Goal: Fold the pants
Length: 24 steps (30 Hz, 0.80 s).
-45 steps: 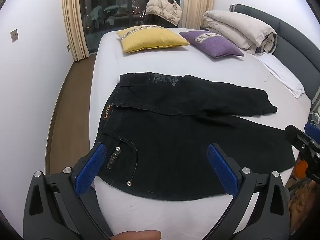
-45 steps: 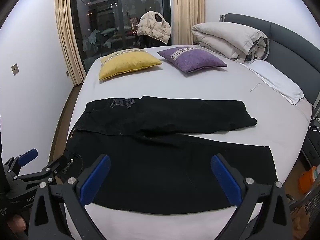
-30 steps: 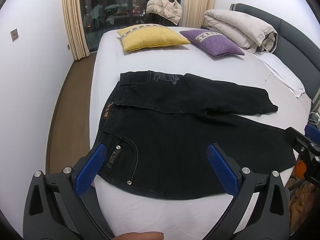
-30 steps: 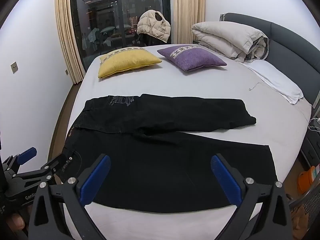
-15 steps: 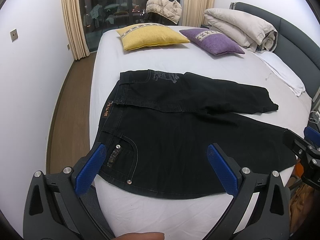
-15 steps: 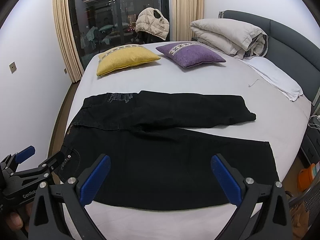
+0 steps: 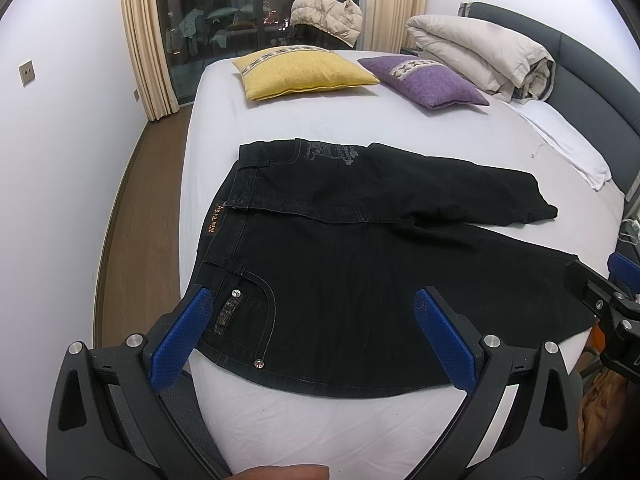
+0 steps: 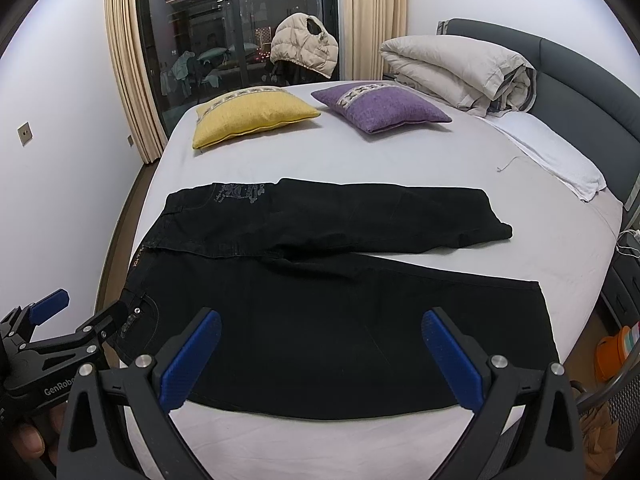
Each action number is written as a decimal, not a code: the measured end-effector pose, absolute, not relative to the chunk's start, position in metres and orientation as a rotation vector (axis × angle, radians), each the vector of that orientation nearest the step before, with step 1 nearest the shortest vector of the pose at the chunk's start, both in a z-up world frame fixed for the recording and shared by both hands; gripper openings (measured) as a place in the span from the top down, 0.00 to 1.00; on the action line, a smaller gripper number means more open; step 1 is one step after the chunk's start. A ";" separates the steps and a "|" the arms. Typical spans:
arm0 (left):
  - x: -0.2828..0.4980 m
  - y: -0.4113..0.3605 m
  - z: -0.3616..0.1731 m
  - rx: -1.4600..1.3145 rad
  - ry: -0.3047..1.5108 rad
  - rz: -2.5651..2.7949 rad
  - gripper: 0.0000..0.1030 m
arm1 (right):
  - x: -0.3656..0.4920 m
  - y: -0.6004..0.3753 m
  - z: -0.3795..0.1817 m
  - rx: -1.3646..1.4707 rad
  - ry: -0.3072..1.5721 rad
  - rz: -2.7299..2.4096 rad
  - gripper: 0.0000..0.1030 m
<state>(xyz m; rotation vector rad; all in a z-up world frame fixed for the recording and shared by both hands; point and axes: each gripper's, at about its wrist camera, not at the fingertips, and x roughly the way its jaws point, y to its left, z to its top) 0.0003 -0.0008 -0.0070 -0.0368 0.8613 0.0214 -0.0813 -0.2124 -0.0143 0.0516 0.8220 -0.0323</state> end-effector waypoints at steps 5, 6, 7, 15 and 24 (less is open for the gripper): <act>0.000 -0.001 -0.007 -0.037 0.861 0.021 0.00 | -0.082 -0.213 -0.015 0.051 0.824 -0.032 0.00; 0.000 -0.001 -0.007 -0.036 0.861 0.022 0.00 | -0.082 -0.213 -0.015 0.052 0.825 -0.031 0.00; 0.000 -0.001 -0.007 -0.036 0.861 0.022 0.00 | -0.081 -0.213 -0.015 0.052 0.824 -0.032 0.00; 0.000 -0.001 -0.007 -0.035 0.862 0.023 0.00 | -0.082 -0.214 -0.015 0.053 0.827 -0.032 0.00; 0.001 -0.001 -0.008 -0.033 0.865 0.022 0.00 | -0.084 -0.215 -0.018 0.055 0.829 -0.033 0.00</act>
